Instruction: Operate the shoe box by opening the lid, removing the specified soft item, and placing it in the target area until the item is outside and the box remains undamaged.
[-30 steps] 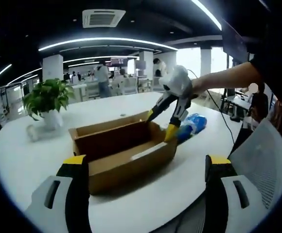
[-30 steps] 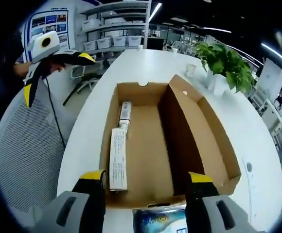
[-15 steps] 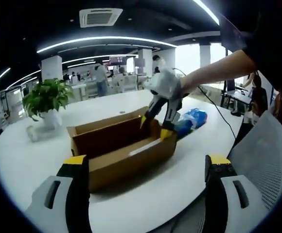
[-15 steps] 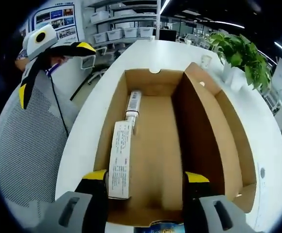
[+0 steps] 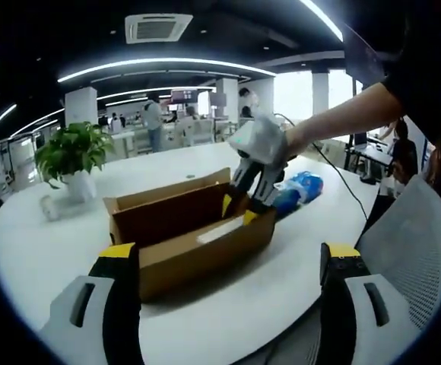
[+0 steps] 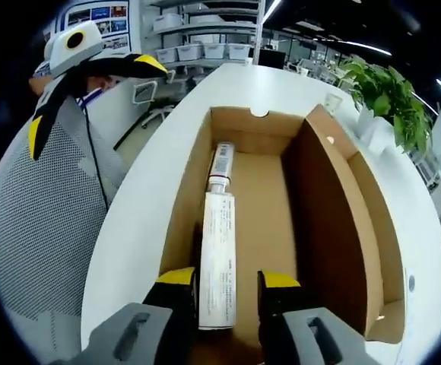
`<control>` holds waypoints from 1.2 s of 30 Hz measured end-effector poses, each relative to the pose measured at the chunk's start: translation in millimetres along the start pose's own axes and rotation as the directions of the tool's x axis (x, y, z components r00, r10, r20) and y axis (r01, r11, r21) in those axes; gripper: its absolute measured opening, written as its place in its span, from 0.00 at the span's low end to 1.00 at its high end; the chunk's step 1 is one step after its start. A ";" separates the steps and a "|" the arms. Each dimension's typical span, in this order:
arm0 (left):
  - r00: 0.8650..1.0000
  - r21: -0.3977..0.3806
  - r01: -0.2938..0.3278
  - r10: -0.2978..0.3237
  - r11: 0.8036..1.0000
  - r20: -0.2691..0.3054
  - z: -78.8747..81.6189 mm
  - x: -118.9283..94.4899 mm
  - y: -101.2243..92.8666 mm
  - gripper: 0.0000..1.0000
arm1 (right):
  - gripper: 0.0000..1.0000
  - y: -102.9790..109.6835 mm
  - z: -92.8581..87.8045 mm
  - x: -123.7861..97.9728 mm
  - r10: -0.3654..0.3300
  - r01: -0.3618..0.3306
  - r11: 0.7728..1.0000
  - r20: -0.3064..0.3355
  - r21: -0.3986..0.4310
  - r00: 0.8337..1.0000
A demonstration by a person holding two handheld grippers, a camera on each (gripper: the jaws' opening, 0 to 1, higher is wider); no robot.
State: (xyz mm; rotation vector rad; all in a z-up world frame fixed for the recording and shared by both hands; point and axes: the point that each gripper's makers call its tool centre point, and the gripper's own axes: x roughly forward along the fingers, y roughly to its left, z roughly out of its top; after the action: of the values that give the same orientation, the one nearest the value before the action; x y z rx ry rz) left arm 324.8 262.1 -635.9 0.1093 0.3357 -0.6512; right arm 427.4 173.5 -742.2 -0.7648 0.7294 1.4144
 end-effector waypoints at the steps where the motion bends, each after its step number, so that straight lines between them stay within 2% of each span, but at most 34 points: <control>1: 1.000 0.000 0.000 0.000 1.000 0.002 0.3 0.0 -0.1 0.98 | 0.27 0.0 1.2 0.8 0.001 -0.001 1.000 0.002 0.002 1.000; 8: 1.000 -0.005 -0.001 0.001 1.000 0.003 0.4 -0.2 0.2 0.98 | 0.20 -2.2 10.5 8.7 -0.004 0.004 1.000 0.011 0.003 1.000; 16: 1.000 -0.009 0.000 0.000 1.000 0.005 0.3 -0.6 0.1 0.98 | 0.18 -0.8 14.6 15.6 0.007 -0.007 1.000 0.002 0.013 1.000; 21: 1.000 -0.013 0.001 -0.001 1.000 0.012 1.1 -0.5 -0.1 0.99 | 0.16 0.9 15.6 13.6 0.013 -0.013 0.999 0.000 0.045 1.000; 29: 1.000 -0.014 0.012 -0.012 1.000 0.010 0.5 0.1 -2.0 0.99 | 0.14 5.2 16.3 12.3 0.004 -0.003 0.999 -0.019 0.037 1.000; 36: 1.000 -0.015 0.013 -0.013 1.000 0.014 1.2 -1.1 -2.0 0.98 | 0.13 2.3 24.5 6.3 -0.021 0.021 0.999 0.005 0.043 1.000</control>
State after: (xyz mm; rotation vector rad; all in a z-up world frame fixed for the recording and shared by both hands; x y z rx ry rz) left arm 323.1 260.9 -634.4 0.0878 0.3278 -0.6617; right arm 425.1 197.2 -733.5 -0.7329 0.7432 1.3775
